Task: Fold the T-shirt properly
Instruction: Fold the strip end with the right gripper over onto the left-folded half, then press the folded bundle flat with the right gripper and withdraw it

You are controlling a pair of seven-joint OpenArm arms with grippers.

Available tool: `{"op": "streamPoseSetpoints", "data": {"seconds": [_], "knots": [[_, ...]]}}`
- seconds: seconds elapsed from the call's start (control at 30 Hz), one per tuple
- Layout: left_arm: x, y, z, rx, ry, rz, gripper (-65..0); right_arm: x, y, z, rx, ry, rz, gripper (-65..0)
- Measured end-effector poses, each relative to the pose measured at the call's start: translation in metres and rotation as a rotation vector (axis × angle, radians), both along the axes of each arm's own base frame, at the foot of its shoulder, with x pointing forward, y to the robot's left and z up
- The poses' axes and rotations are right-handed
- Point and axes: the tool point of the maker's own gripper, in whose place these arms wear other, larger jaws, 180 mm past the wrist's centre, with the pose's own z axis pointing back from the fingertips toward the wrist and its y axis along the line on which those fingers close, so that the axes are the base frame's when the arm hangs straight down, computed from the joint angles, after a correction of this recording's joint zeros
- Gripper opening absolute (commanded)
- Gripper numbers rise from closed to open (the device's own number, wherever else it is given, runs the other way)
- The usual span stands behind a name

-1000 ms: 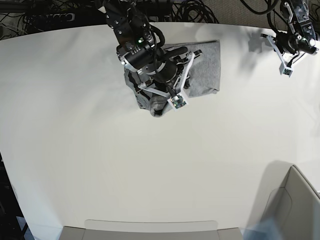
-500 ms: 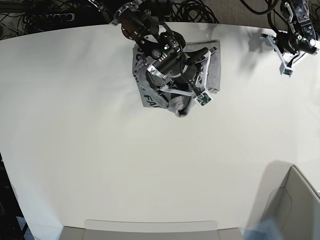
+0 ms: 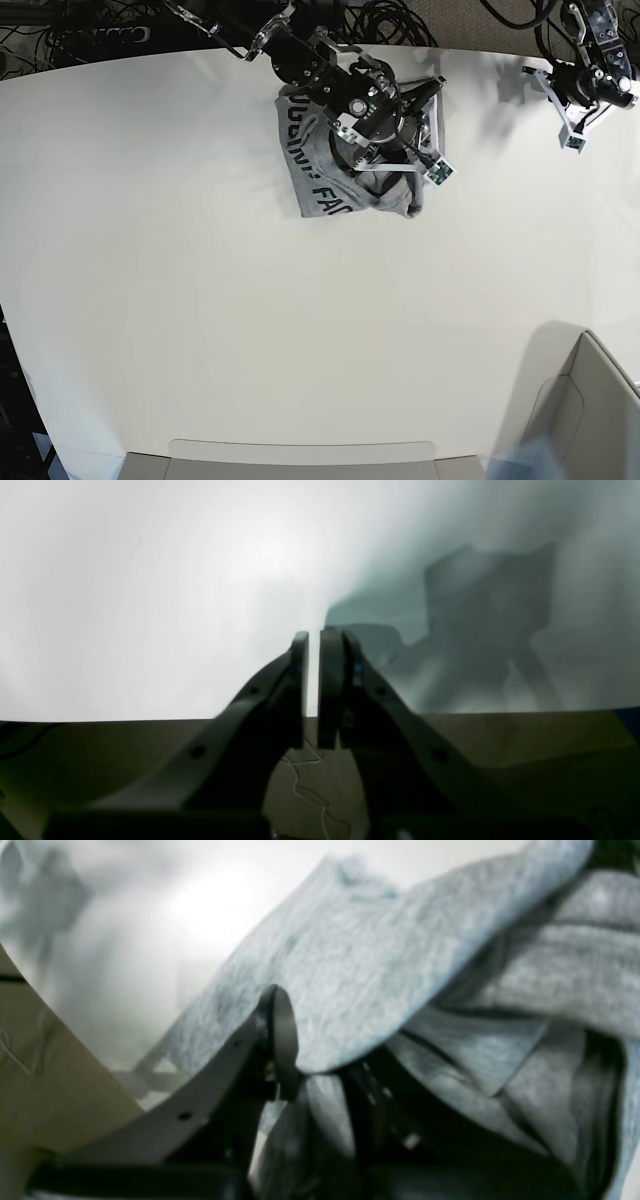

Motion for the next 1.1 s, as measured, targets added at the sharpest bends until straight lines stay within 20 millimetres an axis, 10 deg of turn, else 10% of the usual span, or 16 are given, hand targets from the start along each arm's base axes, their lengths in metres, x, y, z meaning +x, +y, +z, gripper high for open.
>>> {"op": "streamPoseSetpoints", "data": {"seconds": [0.23,0.77,1.1], "knots": [[0.0,0.0,0.0,0.0,0.001,-0.001,-61.3,-0.017,0.022,0.023,0.093,0.007,0.129,-38.2],[-0.001,-0.001,-0.001,-0.003,0.002,-0.001,-61.3,-0.018,0.029,0.119,0.31,-0.181,0.202,-37.8],[-0.003,-0.008,-0.005,-0.022,0.005,0.008,-61.3,-0.005,-0.027,0.081,0.155,-0.051,0.042,-37.8]]}}
